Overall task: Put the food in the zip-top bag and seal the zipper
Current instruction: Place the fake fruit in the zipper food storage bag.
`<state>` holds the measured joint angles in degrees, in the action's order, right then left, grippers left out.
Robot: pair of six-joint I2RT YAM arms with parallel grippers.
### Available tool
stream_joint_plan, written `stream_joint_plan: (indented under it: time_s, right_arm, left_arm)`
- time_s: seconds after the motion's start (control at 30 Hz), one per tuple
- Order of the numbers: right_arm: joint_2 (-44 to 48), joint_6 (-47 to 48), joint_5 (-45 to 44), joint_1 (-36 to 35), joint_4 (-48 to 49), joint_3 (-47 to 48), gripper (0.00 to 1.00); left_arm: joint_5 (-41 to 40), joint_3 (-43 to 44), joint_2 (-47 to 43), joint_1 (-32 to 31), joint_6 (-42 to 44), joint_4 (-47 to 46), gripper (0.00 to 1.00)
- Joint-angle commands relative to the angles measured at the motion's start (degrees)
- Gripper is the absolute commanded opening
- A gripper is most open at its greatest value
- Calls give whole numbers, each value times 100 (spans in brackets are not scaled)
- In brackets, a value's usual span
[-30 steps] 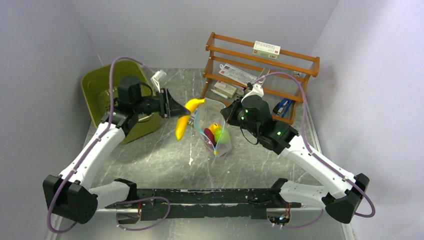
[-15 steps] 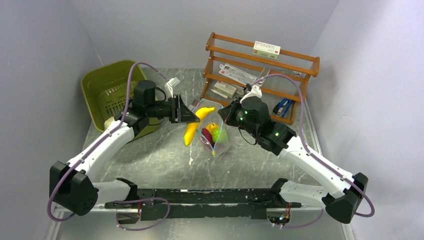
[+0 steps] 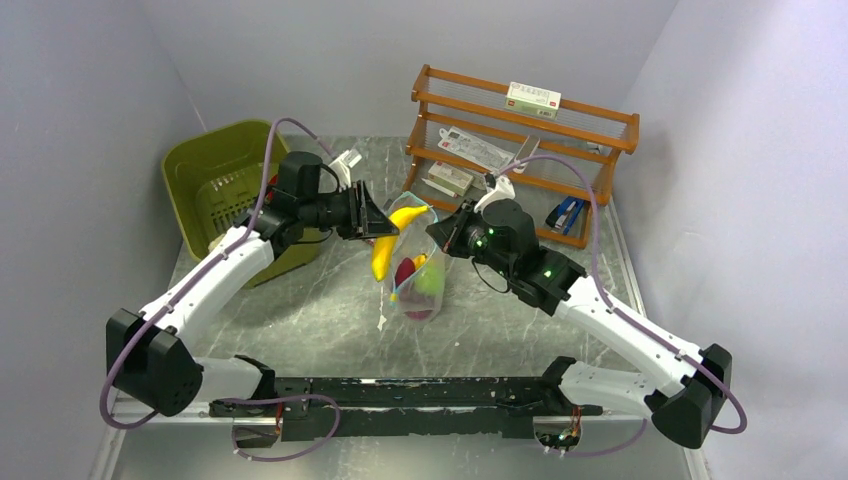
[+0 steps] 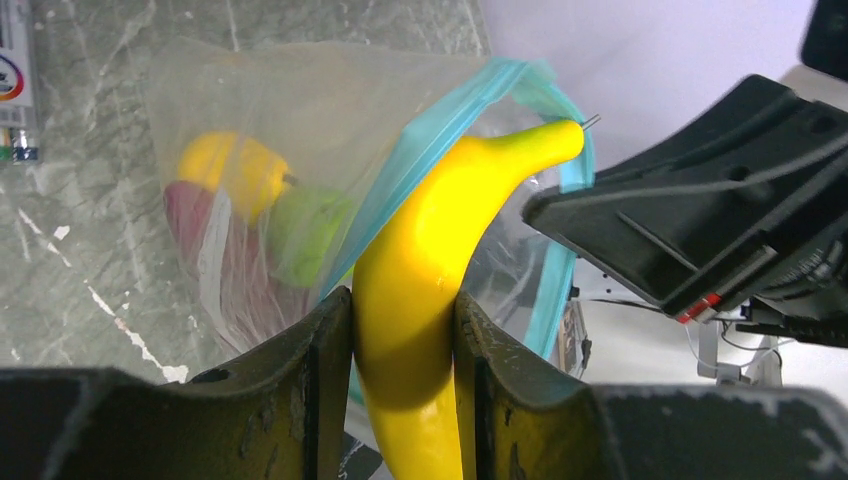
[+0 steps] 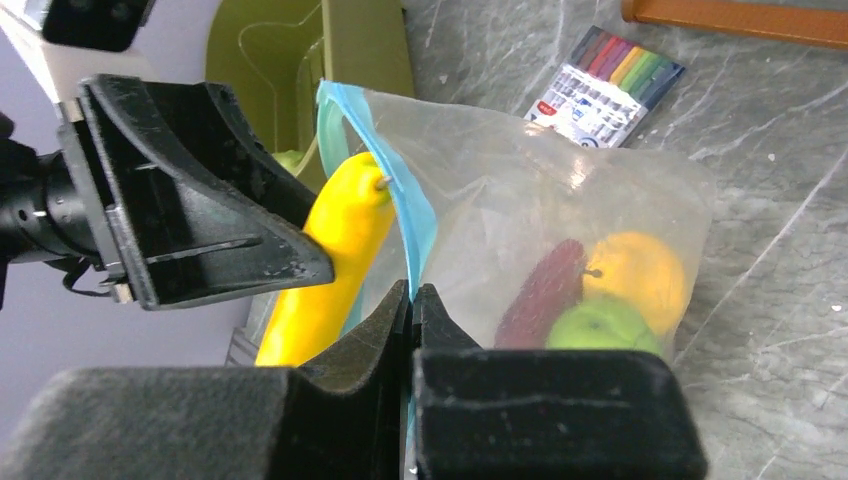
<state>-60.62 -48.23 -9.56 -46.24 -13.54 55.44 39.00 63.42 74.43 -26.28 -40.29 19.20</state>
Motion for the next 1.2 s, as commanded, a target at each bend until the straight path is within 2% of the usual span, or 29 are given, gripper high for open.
stream_joint_plan:
  time_s: [0.0,0.13,0.3,0.43,0.53,0.6,0.87,1.17]
  right_arm:
    - [47,-98,218,0,452,-34,0]
    - [89,-124,152,-3,487,-97,0]
    - [15,-145,233,-2,538,-104,0]
    - [-64,-129,298,-7,562,-107,0]
    - [-38,-127,215,0,550,-125,0]
    - [-27,-121,79,-5,429,-86,0]
    - [-4,-99,-250,-4,197,-42,0]
    - [-159,-99,-9,-4,305,17,0]
  left_arm:
    - [-432,305,148,-76,154,427,32]
    - [-638,367,210,-96,270,632,34]
    - [-329,175,213,-105,17,204,37]
    - [-400,223,237,-131,-13,212,41]
    - [-474,273,238,-140,64,321,28]
    - [-522,313,223,-140,158,467,25]
    - [-950,603,194,-174,601,1365,28]
    - [-1142,768,423,-290,640,1411,33]
